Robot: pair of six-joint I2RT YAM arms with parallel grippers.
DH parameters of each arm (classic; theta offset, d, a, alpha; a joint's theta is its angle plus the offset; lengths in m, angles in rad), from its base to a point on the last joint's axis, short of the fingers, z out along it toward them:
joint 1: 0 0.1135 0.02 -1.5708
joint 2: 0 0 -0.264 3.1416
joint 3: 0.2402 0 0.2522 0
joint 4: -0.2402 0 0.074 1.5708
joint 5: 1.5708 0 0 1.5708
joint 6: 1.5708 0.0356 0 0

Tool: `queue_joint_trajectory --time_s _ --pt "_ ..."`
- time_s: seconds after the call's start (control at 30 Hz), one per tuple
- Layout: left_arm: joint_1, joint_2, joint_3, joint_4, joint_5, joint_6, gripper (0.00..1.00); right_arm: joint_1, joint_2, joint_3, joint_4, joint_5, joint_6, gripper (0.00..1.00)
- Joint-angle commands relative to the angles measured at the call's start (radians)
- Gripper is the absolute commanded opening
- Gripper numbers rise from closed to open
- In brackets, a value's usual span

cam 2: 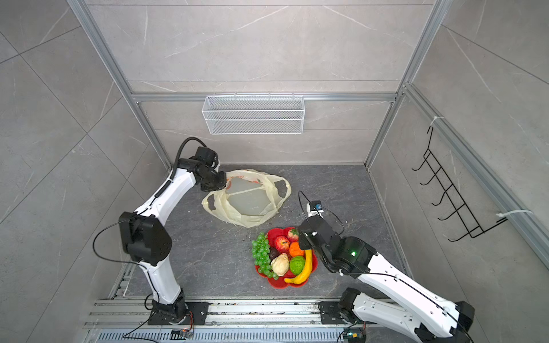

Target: Take the fake fruits out of the plastic bag

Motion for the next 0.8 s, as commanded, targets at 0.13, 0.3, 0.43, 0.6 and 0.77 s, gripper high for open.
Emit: queue_joint_trajectory --time_s 0.13,0.3,0.43,0.6,0.77 --pt "-0.064 0.316 0.471 -0.067 0.053 0.034 0.00 -0.003 -0.082 -0.109 -0.091 0.133 0.131 0.67" --pt "-0.076 0.476 0.664 -0.069 0.101 0.018 0.02 -0.022 -0.059 -0.164 -0.100 0.067 0.177 0.69" --pt "-0.088 0.504 0.668 0.013 0.127 0.012 0.21 -0.059 -0.033 -0.173 -0.121 0.032 0.193 0.69" --pt "-0.096 0.491 0.672 0.042 0.049 0.017 0.50 -0.066 -0.020 -0.180 -0.128 0.000 0.220 0.69" --pt "-0.100 0.427 0.672 0.002 -0.019 0.039 0.69 -0.068 -0.023 -0.203 -0.152 -0.061 0.266 0.69"
